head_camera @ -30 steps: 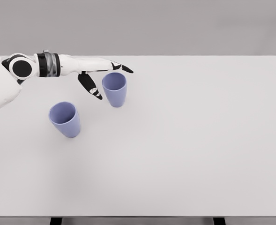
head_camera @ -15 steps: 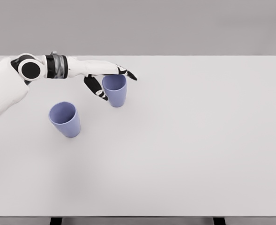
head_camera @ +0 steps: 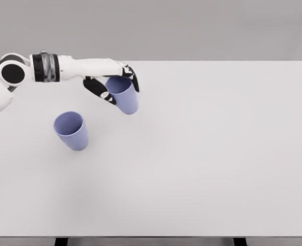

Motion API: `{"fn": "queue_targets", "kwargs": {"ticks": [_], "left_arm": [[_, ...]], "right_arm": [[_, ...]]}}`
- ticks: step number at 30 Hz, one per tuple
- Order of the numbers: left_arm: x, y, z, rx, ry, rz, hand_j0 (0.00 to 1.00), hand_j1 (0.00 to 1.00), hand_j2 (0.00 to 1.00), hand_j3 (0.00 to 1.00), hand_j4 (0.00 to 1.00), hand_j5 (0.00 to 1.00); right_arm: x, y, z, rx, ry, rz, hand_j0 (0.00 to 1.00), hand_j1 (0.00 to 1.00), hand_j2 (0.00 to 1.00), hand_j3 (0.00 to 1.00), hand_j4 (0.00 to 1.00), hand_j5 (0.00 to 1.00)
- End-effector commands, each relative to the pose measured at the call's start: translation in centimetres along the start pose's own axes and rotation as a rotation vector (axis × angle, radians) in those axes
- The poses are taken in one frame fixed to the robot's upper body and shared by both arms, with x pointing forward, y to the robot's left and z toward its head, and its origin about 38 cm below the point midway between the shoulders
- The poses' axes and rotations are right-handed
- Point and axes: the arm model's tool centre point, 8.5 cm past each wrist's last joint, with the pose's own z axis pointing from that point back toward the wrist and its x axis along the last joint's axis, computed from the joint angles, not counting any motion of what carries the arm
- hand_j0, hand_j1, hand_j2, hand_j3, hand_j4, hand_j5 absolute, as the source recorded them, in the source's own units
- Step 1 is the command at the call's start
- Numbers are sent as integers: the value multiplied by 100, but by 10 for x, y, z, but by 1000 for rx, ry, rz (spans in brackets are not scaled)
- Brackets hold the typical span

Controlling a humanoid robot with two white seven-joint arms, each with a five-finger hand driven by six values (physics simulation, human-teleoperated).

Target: Place the right cup on the left cup with left arm

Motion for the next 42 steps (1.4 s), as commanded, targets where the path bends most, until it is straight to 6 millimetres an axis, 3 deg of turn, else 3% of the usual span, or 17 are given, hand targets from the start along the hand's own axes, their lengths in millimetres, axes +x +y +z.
{"fn": "queue_targets", "kwargs": {"ticks": [1,6,13,18,21,27,33,42], "left_arm": [[17,9,23,25,-38,-14,57,57,57,57,57,57],[39,20,57,51,-74,-35,57,57,57,57,57,57],[67,35,121,63,-40,-95,57,57,57,57,57,57],[77,36,151,47,7,-126,57,57,57,57,57,57],[72,28,169,34,58,-111,57,57,57,57,57,57],[68,15,182,15,93,-86,58,58,58,58,58,58],[64,3,180,-1,93,-57,58,58,58,58,58,58],[55,0,179,1,106,-41,58,58,58,58,58,58]], "right_arm": [[0,0,0,0,0,0,100,100,100,100,100,100],[0,0,0,0,0,0,100,100,100,100,100,100],[0,0,0,0,0,0,100,100,100,100,100,100],[0,0,0,0,0,0,100,100,100,100,100,100],[0,0,0,0,0,0,100,100,100,100,100,100],[0,0,0,0,0,0,100,100,100,100,100,100],[0,0,0,0,0,0,100,100,100,100,100,100],[0,0,0,0,0,0,100,100,100,100,100,100]]}}
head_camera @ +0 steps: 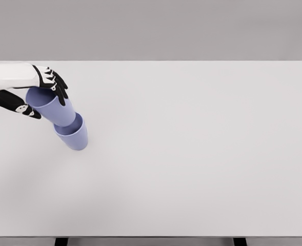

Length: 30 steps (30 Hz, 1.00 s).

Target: Place the right cup on the left cup with left arm

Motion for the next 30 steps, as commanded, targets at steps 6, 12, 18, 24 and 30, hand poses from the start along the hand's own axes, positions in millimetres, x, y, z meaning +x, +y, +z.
{"fn": "queue_targets", "kwargs": {"ticks": [6,12,18,24,30], "left_arm": [[-1,2,0,11,0,8,58,58,58,58,58,58],[-2,1,1,10,4,10,58,58,58,58,58,58],[-3,-3,-2,4,2,17,58,58,58,58,58,58],[-11,-5,-6,9,9,31,58,58,58,58,58,58],[-14,-11,-11,4,3,47,58,58,58,58,58,58]], "right_arm": [[0,0,0,0,0,0,100,100,100,100,100,100],[0,0,0,0,0,0,100,100,100,100,100,100],[0,0,0,0,0,0,100,100,100,100,100,100],[0,0,0,0,0,0,100,100,100,100,100,100],[0,0,0,0,0,0,100,100,100,100,100,100]]}}
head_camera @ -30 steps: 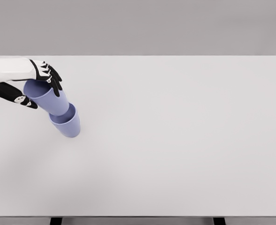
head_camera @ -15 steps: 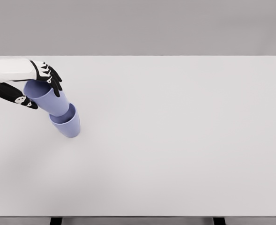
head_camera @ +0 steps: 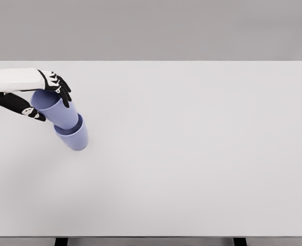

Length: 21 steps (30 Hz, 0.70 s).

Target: Place the right cup on the left cup with left arm

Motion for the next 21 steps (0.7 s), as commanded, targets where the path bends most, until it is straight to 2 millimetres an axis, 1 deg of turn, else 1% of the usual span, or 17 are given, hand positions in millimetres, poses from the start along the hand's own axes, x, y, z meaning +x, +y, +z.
{"fn": "queue_targets", "kwargs": {"ticks": [1,3,8,12,16,17,18,19,21], "left_arm": [[0,1,-1,7,-2,6,58,58,58,58,58,58],[-2,-2,0,6,2,13,58,58,58,58,58,58],[-3,-2,1,3,9,7,59,59,59,59,59,59],[-5,-2,2,3,16,6,68,68,68,68,68,68],[-8,-2,4,0,31,-1,69,69,69,69,69,69],[-7,-2,4,2,30,1,80,80,80,80,80,80],[-7,-2,4,2,30,1,96,96,96,96,96,96],[-7,-2,4,1,29,0,100,100,100,100,100,100],[-6,-2,3,0,25,1,100,100,100,100,100,100]], "right_arm": [[0,0,0,0,0,0,100,100,100,100,100,100],[0,0,0,0,0,0,100,100,100,100,100,100],[0,0,0,0,0,0,100,100,100,100,100,100],[0,0,0,0,0,0,100,100,100,100,100,100],[0,0,0,0,0,0,100,100,100,100,100,100],[0,0,0,0,0,0,100,100,100,100,100,100],[0,0,0,0,0,0,100,100,100,100,100,100],[0,0,0,0,0,0,100,100,100,100,100,100],[0,0,0,0,0,0,100,100,100,100,100,100]]}}
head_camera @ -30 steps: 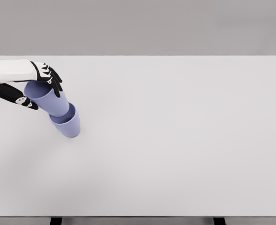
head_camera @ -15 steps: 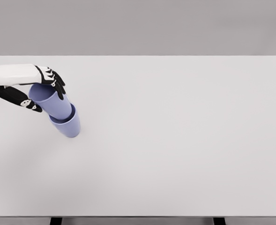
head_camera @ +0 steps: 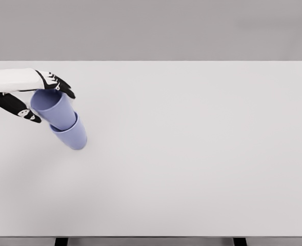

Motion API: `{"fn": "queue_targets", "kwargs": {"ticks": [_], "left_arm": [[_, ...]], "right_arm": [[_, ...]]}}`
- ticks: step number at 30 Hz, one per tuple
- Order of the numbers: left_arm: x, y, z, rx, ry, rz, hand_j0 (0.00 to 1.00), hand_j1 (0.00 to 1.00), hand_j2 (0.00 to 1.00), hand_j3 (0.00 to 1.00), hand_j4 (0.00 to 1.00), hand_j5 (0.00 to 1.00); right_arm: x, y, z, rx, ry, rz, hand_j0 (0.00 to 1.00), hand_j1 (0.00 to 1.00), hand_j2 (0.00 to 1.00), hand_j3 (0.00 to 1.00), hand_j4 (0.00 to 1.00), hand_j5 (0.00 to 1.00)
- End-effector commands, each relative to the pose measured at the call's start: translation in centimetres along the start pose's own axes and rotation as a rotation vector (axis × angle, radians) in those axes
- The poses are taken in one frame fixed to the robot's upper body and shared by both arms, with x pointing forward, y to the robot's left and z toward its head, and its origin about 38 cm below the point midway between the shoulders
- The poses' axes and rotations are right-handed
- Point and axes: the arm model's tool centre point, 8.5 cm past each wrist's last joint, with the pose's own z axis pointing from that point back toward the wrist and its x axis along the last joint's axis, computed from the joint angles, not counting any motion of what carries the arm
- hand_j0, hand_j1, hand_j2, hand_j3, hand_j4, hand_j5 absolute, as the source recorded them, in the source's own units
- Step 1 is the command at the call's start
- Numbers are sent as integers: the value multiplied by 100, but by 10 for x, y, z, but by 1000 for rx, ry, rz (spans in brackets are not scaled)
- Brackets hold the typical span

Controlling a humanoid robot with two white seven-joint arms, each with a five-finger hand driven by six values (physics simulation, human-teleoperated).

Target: Place the right cup on the left cup with left arm

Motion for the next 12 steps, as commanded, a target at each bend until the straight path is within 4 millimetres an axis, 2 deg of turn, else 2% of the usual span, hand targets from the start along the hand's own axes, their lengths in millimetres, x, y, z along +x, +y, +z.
{"fn": "queue_targets", "kwargs": {"ticks": [1,12], "left_arm": [[1,1,0,5,-2,5,100,100,100,100,100,100],[1,-3,0,3,-7,19,100,100,100,100,100,100]], "right_arm": [[0,0,0,0,0,0,100,100,100,100,100,100],[0,0,0,0,0,0,100,100,100,100,100,100]]}}
